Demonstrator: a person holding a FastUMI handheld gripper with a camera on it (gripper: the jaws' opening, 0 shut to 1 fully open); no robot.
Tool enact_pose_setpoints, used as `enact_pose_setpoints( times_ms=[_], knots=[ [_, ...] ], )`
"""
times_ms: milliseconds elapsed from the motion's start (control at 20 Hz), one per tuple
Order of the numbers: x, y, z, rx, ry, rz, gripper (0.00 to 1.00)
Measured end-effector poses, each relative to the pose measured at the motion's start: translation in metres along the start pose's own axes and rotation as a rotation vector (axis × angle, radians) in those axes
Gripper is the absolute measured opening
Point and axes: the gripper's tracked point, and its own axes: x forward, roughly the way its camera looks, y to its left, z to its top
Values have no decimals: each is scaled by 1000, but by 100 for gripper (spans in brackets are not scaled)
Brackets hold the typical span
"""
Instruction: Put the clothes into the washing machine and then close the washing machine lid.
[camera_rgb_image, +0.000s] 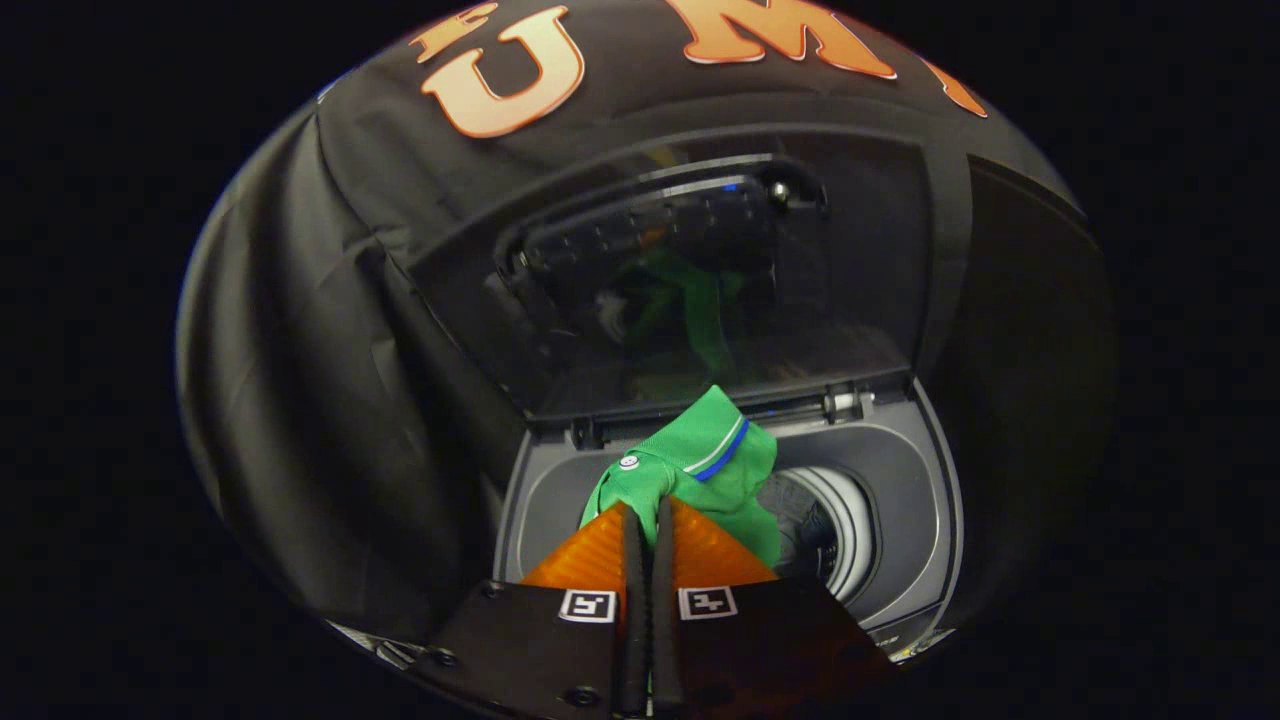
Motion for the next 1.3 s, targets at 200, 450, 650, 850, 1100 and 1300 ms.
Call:
enact_pose_setpoints(
  times_ms=[200, 450, 650, 850, 1100, 1300],
  knots=[
    [27, -14, -24, -32, 95, -45, 9],
    [57, -24, -44, -52, 170, -80, 10],
    [78, -38, -59, -62, 221, -117, 10],
    [92, -51, -71, -69, 255, -152, 10],
    [100, -54, -86, -67, 297, -160, 10],
    [102, -57, -93, -64, 314, -169, 10]
  ],
)
